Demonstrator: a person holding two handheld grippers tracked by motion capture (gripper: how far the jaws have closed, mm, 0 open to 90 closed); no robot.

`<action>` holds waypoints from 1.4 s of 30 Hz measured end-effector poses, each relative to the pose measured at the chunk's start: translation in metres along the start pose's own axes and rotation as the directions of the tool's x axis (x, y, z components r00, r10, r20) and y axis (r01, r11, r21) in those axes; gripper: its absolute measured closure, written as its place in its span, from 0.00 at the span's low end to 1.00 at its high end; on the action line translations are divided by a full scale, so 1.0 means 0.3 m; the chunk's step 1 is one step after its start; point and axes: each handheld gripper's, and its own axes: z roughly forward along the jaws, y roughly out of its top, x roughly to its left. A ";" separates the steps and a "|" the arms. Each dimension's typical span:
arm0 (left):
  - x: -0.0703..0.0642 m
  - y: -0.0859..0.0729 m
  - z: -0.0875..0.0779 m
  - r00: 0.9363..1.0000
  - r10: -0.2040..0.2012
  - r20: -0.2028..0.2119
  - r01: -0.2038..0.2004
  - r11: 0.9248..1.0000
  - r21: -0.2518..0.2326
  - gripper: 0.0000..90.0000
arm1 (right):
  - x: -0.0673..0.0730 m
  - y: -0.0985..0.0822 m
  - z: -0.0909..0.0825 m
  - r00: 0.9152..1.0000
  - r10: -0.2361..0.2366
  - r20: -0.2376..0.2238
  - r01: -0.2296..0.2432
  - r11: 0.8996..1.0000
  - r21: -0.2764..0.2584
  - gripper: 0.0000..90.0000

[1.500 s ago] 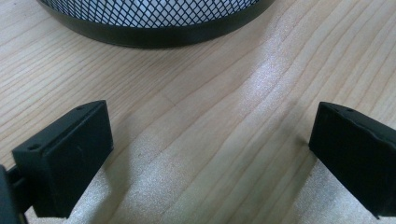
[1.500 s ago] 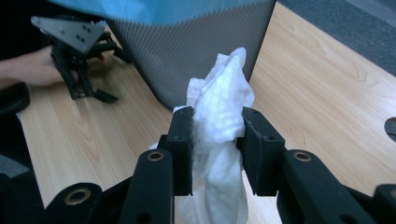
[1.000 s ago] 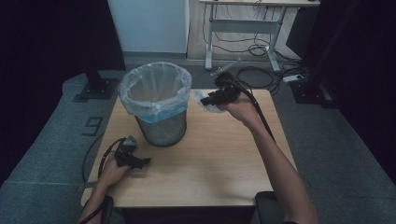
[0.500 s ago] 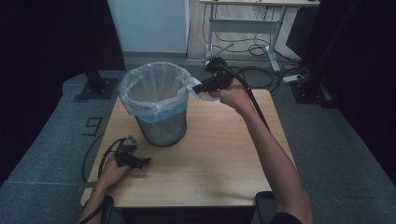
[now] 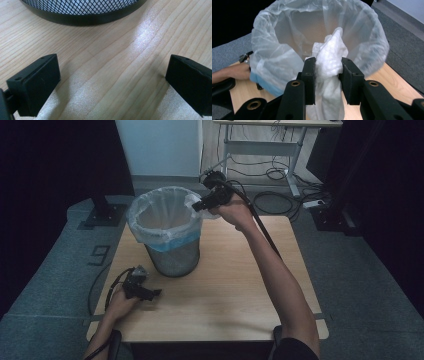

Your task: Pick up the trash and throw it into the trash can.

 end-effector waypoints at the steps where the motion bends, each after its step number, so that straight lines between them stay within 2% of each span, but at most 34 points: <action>1: 0.000 0.000 0.000 1.000 0.000 0.000 0.000 1.000 0.000 0.00 | 0.003 0.008 0.009 1.000 -0.003 -0.003 0.003 1.000 -0.003 0.74; 10: 0.000 0.001 0.001 1.000 0.003 0.003 -0.003 1.000 -0.001 0.00 | 0.027 0.078 0.099 1.000 -0.022 -0.017 0.022 1.000 -0.005 0.74; 18: 0.000 0.001 0.001 1.000 0.005 0.005 -0.005 1.000 -0.001 0.00 | 0.049 0.116 0.180 0.999 -0.044 -0.014 0.044 0.999 -0.004 0.74; 27: 0.000 0.001 0.001 1.000 0.007 0.006 -0.007 1.000 -0.001 0.00 | 0.055 0.111 0.281 0.999 -0.046 -0.016 0.046 0.999 0.001 0.73; 34: 0.000 0.002 0.001 1.000 0.010 0.008 -0.010 1.000 0.001 0.00 | 0.057 0.089 0.351 0.999 -0.048 -0.010 0.049 0.998 0.040 0.69; 38: 0.000 0.002 0.001 1.000 0.010 0.008 -0.010 1.000 0.001 0.00 | 0.065 0.079 0.382 0.997 -0.071 0.002 0.071 0.994 0.078 0.62; 42: 0.000 0.002 0.001 1.000 0.010 0.008 -0.010 1.000 0.002 0.00 | 0.072 0.075 0.401 0.995 -0.095 0.012 0.093 0.989 0.114 0.40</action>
